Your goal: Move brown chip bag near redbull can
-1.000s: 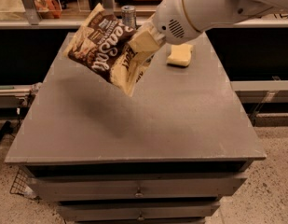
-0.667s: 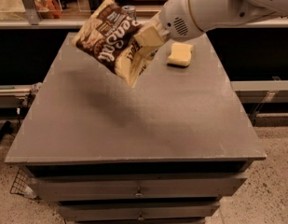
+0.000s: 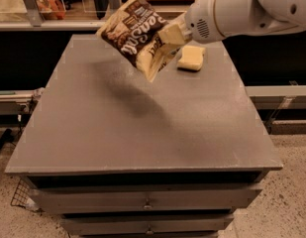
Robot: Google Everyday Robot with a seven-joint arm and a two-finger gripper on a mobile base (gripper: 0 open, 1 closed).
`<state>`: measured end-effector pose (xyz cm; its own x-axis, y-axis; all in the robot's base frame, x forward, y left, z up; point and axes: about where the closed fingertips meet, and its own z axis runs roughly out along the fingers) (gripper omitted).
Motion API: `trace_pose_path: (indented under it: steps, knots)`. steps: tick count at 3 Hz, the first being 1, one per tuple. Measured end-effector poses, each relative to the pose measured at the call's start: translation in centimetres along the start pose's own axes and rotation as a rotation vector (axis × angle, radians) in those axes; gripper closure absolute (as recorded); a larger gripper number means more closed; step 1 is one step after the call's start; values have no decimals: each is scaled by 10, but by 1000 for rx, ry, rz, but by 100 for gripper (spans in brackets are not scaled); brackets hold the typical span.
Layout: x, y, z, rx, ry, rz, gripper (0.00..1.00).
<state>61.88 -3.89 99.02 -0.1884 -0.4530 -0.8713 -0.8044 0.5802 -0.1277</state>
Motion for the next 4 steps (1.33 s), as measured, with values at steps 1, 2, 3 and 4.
trace_pose_path:
  steps: [1,2,3,4]
  knots:
    - [23,-19,2,44,-2,60,100]
    - [44,-30,10,63,-2,108,100]
    - [64,-36,23,68,13,150,100]
    - [78,-40,33,66,33,182,86]
